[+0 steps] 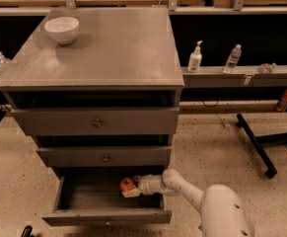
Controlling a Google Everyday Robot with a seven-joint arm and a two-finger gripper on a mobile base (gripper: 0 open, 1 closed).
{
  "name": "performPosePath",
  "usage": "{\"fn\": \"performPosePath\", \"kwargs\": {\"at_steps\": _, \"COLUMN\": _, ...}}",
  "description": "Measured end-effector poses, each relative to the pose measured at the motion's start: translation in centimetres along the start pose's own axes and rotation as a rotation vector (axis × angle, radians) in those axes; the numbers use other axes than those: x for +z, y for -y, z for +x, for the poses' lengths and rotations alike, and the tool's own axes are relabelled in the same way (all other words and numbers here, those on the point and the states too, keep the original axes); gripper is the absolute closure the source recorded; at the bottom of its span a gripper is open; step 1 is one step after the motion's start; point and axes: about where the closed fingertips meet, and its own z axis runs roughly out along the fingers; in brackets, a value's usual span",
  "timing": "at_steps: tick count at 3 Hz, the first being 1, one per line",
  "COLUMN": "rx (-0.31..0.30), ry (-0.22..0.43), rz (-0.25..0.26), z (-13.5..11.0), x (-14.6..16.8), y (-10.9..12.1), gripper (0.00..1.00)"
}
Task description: Place apple into bottom drawer
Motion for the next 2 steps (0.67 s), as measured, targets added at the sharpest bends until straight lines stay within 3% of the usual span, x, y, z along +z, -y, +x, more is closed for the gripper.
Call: {"fn": "performPosePath", "kwargs": {"at_steps": 2, "rx": 0.011, "ry": -0.007, "rz": -0.003, "z": 0.44, "x": 0.41, "y": -0.12, "gripper": 0.36}}
